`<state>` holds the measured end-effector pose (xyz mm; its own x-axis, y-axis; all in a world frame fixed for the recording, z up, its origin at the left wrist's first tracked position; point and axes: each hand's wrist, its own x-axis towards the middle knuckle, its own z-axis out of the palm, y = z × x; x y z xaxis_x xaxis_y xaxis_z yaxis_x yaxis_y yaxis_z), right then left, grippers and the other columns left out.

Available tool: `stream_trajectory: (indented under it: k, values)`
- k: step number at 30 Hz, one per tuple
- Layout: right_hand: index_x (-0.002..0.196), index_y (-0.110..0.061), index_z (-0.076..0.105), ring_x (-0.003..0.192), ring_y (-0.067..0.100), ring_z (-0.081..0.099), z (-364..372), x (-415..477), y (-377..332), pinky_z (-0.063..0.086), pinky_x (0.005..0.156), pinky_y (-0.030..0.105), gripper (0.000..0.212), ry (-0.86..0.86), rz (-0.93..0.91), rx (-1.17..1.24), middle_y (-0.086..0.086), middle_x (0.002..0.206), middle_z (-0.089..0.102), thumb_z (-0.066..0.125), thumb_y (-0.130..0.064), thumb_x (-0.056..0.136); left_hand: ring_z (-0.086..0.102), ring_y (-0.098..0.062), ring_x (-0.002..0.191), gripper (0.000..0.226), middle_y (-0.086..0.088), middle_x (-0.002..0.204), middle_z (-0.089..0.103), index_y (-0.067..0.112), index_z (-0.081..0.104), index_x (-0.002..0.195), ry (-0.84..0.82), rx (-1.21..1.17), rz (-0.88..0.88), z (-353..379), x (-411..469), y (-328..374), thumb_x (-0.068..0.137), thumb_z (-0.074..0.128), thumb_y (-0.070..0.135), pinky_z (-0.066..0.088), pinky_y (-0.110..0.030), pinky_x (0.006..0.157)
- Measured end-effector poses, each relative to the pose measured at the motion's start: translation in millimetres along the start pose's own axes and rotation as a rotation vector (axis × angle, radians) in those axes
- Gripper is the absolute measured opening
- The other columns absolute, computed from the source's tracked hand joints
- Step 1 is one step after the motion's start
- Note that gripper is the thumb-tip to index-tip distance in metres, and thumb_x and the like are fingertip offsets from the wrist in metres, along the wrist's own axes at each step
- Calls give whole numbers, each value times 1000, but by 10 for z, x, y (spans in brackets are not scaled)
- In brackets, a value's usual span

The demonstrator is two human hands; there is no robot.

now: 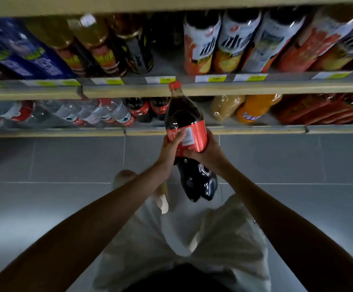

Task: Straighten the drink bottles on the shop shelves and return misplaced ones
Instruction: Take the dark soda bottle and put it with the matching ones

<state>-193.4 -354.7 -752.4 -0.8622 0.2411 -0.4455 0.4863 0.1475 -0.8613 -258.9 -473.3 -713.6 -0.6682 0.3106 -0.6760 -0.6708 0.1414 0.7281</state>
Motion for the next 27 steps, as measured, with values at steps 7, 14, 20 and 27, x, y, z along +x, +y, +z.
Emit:
stream_trajectory:
  k: [7,14,20,27]
  values:
    - [131,-33,30,98,-1,60,392,818,1088,54,76,17,95,42,-88,82,-12,112,57,83,-50,54,68,-11,96,56,3,109,69,24,56,123,-81,87,142,-276,1081,-855,75,64,49,53,-19,72]
    - [129,-28,36,90,-7,61,511,1487,1834,50,68,9,92,125,-178,45,-14,107,59,83,-45,53,66,2,84,35,10,99,68,23,58,114,-109,128,302,-299,1879,-1360,84,56,40,49,-13,70]
    - [135,-26,32,98,0,58,398,1728,1842,49,78,18,98,237,-231,50,-17,107,56,82,-49,54,61,7,83,19,19,96,60,35,51,105,-132,164,347,-207,2145,-1252,88,58,41,45,-16,68]
    - [136,-17,33,101,5,60,278,1999,1617,49,74,13,106,338,-296,76,-4,115,59,79,-57,49,57,6,94,49,11,108,59,26,43,118,-226,412,507,-189,2412,-885,79,73,27,43,-3,71]
